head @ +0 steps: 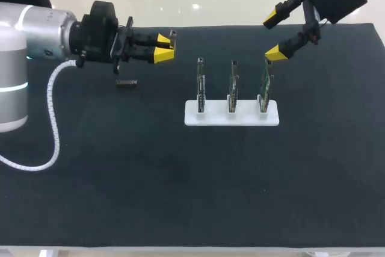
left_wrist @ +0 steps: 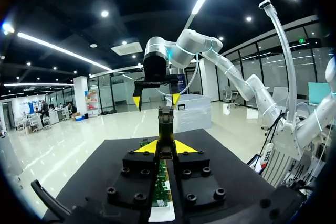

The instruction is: Pick up the optical module with the left hand, and insert it into the network port with the right hand.

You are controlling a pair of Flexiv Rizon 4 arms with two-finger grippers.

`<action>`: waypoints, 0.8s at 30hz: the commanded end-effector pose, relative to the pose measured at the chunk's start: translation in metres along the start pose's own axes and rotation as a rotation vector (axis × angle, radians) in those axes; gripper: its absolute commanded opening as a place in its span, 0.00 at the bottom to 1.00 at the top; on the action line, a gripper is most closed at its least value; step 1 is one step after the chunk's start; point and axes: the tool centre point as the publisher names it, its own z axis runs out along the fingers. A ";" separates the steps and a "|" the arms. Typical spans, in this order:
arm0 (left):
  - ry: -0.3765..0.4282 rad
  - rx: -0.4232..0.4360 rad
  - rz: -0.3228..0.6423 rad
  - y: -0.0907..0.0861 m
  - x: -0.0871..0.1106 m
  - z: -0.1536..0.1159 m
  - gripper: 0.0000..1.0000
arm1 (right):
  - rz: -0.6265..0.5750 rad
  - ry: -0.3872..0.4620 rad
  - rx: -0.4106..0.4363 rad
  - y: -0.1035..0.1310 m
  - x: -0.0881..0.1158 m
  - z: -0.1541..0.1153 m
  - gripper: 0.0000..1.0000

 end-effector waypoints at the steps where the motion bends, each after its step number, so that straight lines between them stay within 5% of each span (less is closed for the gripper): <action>1: 0.001 0.001 0.000 0.001 0.000 0.000 0.00 | -0.001 -0.002 0.000 0.000 0.000 0.000 1.00; 14: 0.001 0.001 0.000 0.001 0.000 0.000 0.00 | -0.031 -0.003 -0.024 -0.004 0.000 -0.002 1.00; 24: 0.001 0.001 0.000 0.001 0.000 0.000 0.00 | 0.002 -0.004 -0.073 -0.009 -0.037 0.010 1.00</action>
